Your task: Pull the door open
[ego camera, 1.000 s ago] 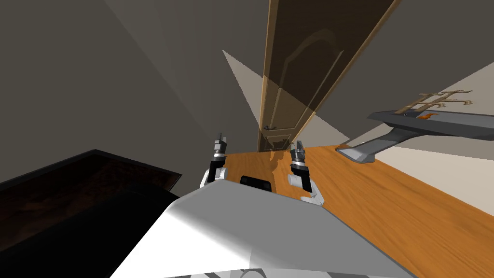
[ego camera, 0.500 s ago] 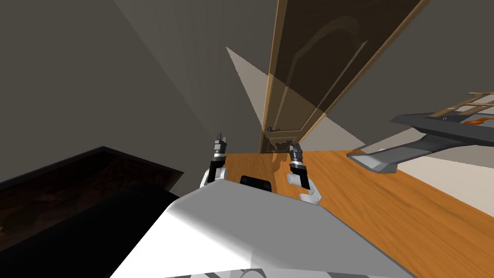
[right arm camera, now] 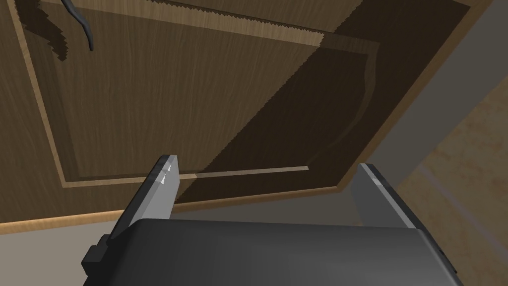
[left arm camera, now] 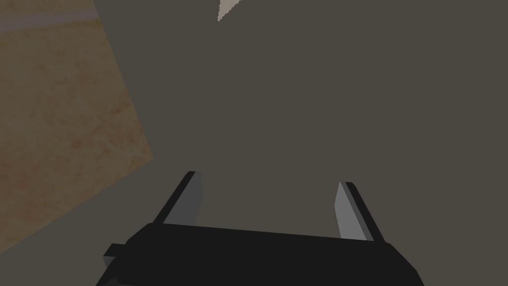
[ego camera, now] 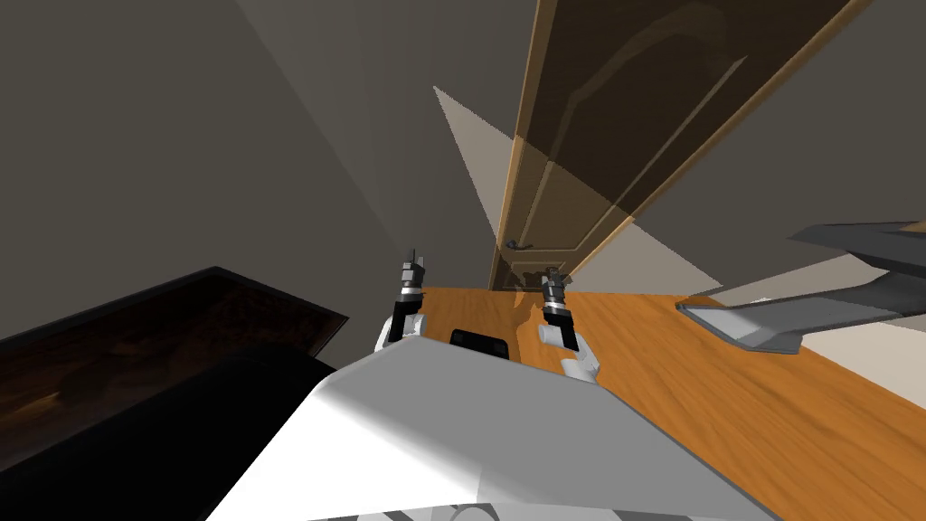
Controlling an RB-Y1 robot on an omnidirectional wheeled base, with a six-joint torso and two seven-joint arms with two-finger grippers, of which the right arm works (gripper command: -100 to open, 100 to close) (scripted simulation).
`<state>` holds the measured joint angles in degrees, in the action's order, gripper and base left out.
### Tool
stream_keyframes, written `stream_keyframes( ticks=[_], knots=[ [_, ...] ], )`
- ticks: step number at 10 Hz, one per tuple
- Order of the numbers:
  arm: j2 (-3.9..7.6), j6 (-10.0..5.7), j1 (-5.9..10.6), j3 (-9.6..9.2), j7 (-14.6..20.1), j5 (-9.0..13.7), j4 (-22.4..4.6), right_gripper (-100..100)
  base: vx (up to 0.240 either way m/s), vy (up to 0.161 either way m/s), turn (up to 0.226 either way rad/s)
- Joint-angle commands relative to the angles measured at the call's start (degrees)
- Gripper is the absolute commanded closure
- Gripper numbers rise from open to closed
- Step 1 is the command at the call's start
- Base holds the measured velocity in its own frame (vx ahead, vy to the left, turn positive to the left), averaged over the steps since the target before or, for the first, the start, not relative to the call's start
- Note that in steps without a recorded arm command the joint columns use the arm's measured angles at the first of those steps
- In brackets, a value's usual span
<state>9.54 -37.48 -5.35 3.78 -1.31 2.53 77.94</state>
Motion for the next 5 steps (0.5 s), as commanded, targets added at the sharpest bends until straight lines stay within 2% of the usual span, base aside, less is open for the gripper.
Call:
stream_keyframes(
  ticks=[1,2,5],
  knots=[
    [0.25,0.17,0.61,0.12,0.15,0.25,-1.83,-100,0.064,-0.032,0.05],
    [0.54,0.12,1.46,0.25,0.25,0.59,-3.82,-100,0.053,-0.025,0.093],
    [1.42,-0.02,4.01,0.66,0.54,1.61,-9.78,-100,0.079,-0.047,0.169]
  ],
)
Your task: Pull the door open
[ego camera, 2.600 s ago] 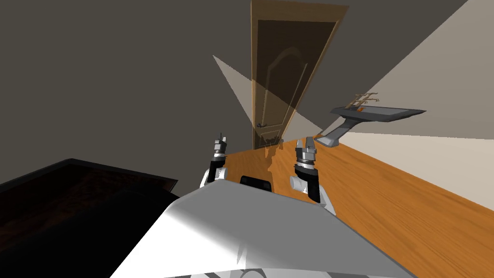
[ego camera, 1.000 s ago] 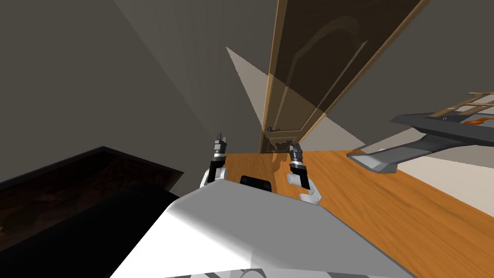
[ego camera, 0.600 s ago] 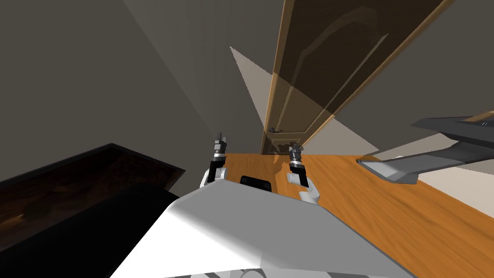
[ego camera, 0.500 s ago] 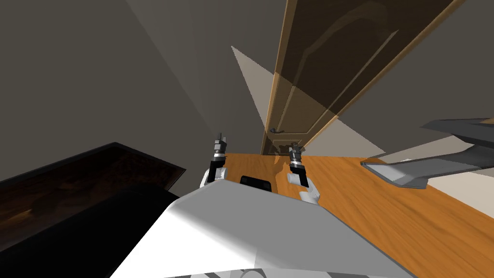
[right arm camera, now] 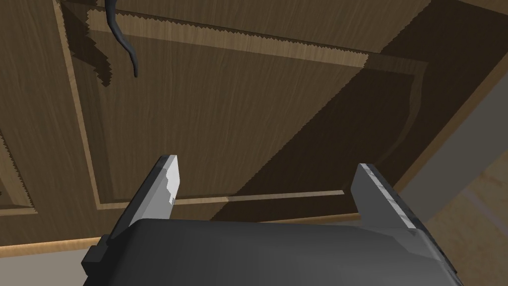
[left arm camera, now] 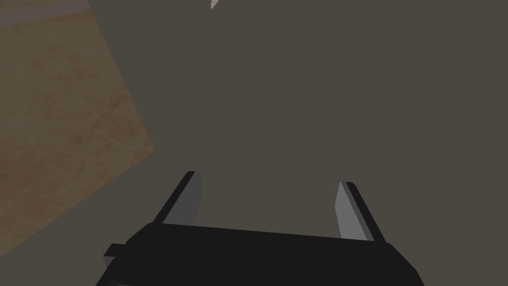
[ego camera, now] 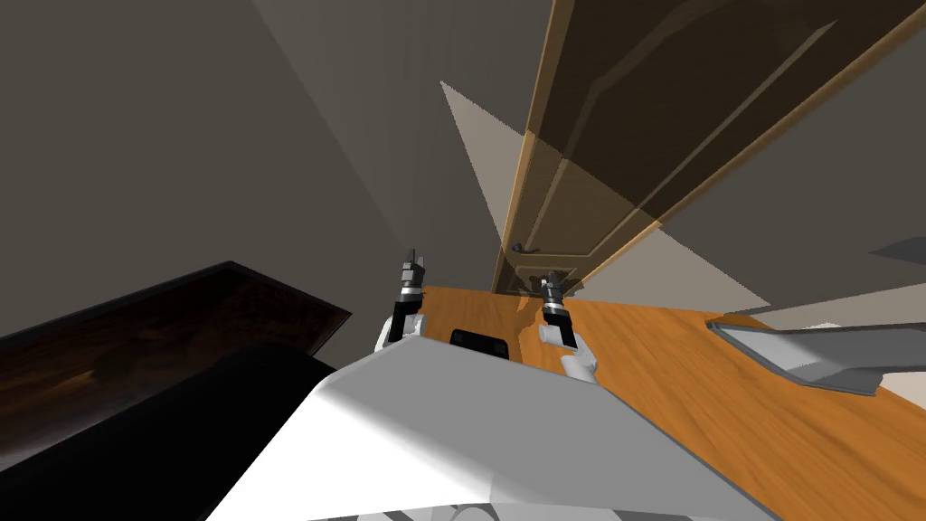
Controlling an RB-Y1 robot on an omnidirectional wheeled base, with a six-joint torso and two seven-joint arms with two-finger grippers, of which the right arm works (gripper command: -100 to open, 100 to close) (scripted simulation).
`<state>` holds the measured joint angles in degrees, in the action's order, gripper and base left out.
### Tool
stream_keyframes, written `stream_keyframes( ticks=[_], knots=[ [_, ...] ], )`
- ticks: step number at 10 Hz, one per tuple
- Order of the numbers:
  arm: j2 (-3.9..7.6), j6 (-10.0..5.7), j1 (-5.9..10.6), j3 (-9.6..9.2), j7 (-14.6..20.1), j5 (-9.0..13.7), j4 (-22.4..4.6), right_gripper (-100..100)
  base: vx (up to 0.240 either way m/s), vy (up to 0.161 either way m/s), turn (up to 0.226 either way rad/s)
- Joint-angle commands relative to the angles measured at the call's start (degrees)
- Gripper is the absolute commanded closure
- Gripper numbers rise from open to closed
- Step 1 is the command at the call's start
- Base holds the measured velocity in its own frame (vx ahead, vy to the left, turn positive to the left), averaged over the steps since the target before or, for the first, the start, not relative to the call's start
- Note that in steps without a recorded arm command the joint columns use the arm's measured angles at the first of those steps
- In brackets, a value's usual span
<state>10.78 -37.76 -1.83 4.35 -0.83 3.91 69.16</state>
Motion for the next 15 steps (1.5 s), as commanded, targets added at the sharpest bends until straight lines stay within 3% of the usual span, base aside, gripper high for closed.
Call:
stream_keyframes(
  ticks=[1,2,8,9,12,15],
  knots=[
    [0.45,0.21,1.3,0.22,0.15,0.54,-2.86,-100,0.092,-0.045,0.164],
    [0.45,0.21,1.3,0.22,0.15,0.54,-2.89,-100,0.067,-0.036,0.043],
    [1.97,-0.04,5.9,0.95,0.68,2.37,-13.61,-100,0.07,-0.042,0.142],
    [1.97,-0.04,5.9,0.95,0.68,2.37,-13.61,-100,0.056,-0.045,0.034],
    [2.82,-0.19,8.53,1.37,0.98,3.42,-19.61,-100,0.062,-0.049,0.133],
    [3.35,-0.29,10.2,1.64,1.17,4.09,-23.66,-100,0.081,-0.065,0.125]
  ],
)
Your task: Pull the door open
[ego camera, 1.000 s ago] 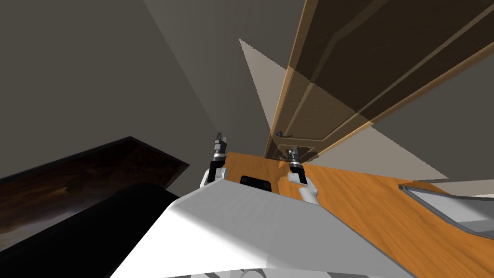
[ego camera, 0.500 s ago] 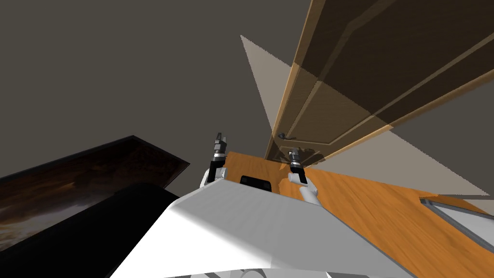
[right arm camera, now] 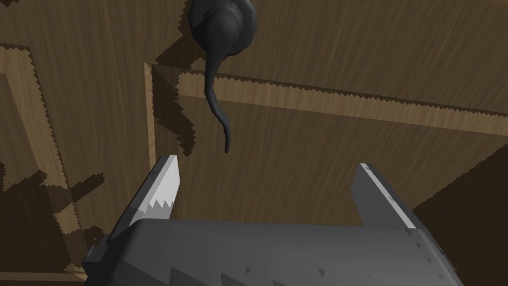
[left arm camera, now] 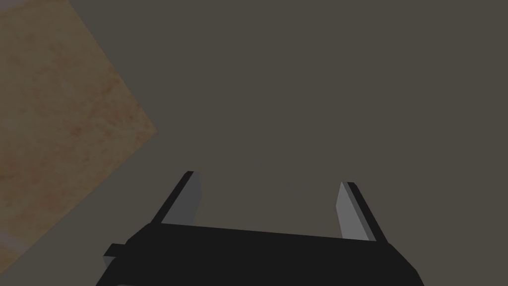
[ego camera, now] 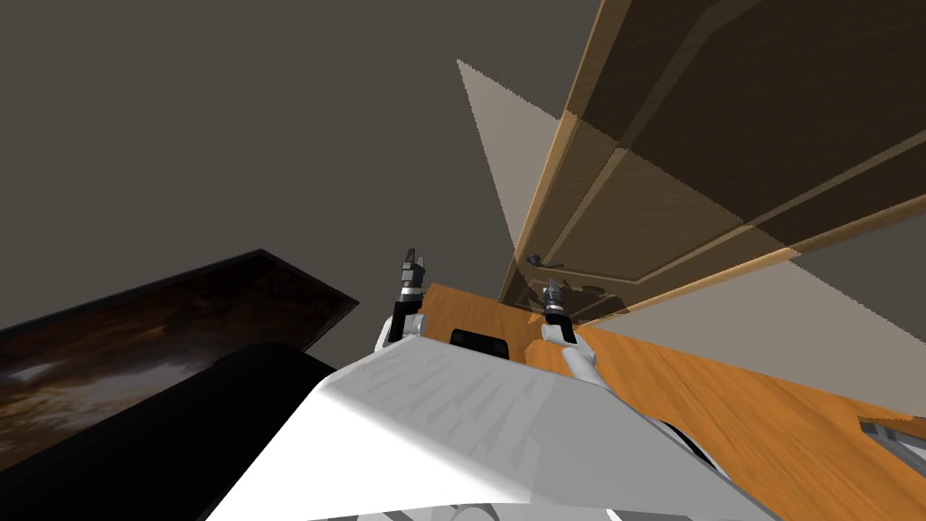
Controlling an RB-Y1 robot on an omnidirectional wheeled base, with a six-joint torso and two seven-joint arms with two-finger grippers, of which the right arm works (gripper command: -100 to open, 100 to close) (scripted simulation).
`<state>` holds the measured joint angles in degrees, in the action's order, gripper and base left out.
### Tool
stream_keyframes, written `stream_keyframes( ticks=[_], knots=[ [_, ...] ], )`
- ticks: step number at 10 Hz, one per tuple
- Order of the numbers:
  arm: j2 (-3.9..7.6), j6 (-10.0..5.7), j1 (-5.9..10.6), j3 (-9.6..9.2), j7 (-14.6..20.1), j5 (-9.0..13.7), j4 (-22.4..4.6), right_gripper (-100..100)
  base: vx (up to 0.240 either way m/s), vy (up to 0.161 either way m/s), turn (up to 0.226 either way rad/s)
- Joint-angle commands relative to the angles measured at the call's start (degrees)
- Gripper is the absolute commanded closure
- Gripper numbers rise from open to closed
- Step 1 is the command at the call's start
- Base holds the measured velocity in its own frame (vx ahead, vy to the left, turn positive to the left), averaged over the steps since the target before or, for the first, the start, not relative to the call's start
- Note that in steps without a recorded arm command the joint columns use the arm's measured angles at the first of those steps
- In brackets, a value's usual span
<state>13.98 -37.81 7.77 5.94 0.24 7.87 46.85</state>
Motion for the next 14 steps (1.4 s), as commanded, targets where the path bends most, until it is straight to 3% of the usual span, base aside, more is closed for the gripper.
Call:
stream_keyframes(
  ticks=[1,2,7,9,10,11,14],
  knots=[
    [0.31,-0.27,1.1,0.13,0.16,0.34,-2.51,-100,0.063,-0.043,0.093],
    [0.31,-0.27,1.1,0.13,0.16,0.34,-2.51,-100,0.033,-0.03,0.032],
    [1.07,-0.41,3.52,0.51,0.44,1.3,-8.16,-100,0.043,-0.039,0.086],
    [1.14,-0.38,3.69,0.51,0.47,1.31,-8.4,-100,0.028,-0.031,0.03],
    [2.04,-0.99,3.25,0.88,1.22,1.59,-9.03,-100,0.102,-0.011,0.098],
    [2.04,-0.99,3.25,0.88,1.22,1.59,-9.03,-100,0.141,-0.005,0.061],
    [4.35,-2.21,1.86,1.86,3.07,2.31,-10.12,-100,0.216,-0.006,0.127]
  ],
)
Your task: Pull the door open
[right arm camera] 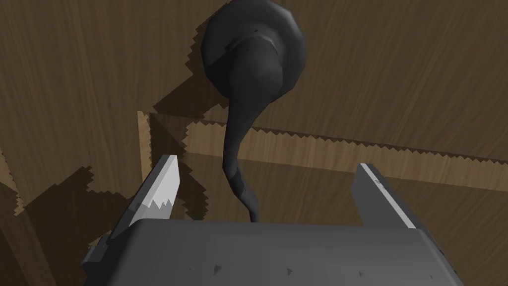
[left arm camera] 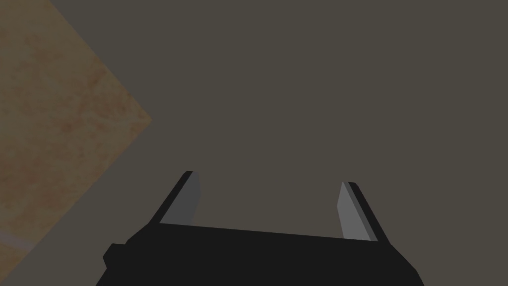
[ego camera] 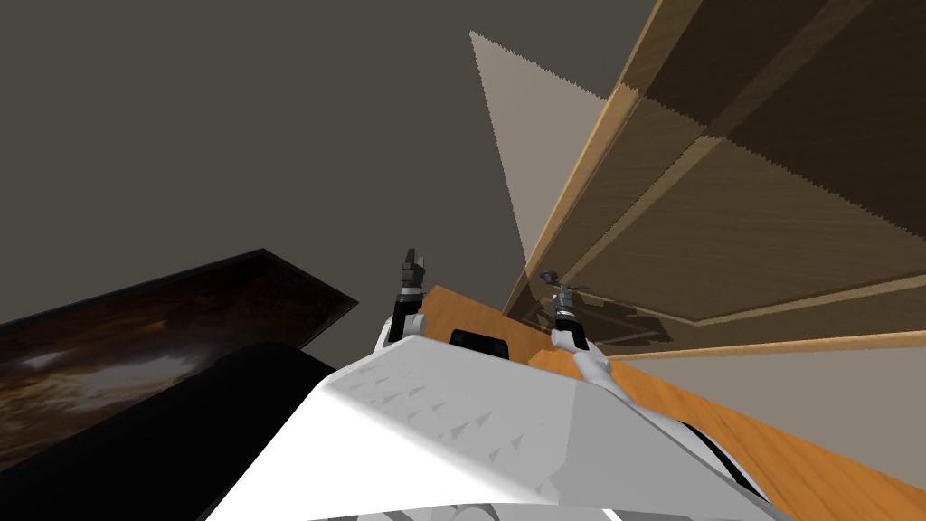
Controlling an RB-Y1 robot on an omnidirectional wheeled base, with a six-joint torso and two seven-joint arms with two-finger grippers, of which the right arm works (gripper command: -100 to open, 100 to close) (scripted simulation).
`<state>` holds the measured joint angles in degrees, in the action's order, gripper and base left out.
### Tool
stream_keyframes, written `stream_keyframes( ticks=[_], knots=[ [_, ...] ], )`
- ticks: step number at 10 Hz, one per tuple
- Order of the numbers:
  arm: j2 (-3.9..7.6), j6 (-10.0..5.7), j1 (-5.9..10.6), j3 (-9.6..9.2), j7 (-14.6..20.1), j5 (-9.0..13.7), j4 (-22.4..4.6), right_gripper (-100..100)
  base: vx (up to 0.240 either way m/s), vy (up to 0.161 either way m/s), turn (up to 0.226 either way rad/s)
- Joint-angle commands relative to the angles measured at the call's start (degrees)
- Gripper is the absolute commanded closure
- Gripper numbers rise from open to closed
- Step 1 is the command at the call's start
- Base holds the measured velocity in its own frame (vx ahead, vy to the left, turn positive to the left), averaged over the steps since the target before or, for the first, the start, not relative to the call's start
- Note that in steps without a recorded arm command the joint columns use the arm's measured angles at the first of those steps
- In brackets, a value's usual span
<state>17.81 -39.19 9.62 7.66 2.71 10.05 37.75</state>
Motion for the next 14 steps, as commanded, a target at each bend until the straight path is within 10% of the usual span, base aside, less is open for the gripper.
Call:
stream_keyframes(
  ticks=[1,4,5,14],
  knots=[
    [1.54,-1.37,-0.61,0.58,1.42,0.44,-1.5,-100,0.236,-0.024,0.172],
    [2.39,-1.7,-1.32,0.96,1.99,0.71,-1.55,-100,0.182,-0.009,0.09],
    [2.39,-1.7,-1.32,0.96,1.99,0.71,-1.55,100,-0.012,0.003,-0.016],
    [3.73,-2.58,-2.33,-1.31,4.74,-0.24,-1.18,100,-0.095,-0.022,0.053]
  ],
)
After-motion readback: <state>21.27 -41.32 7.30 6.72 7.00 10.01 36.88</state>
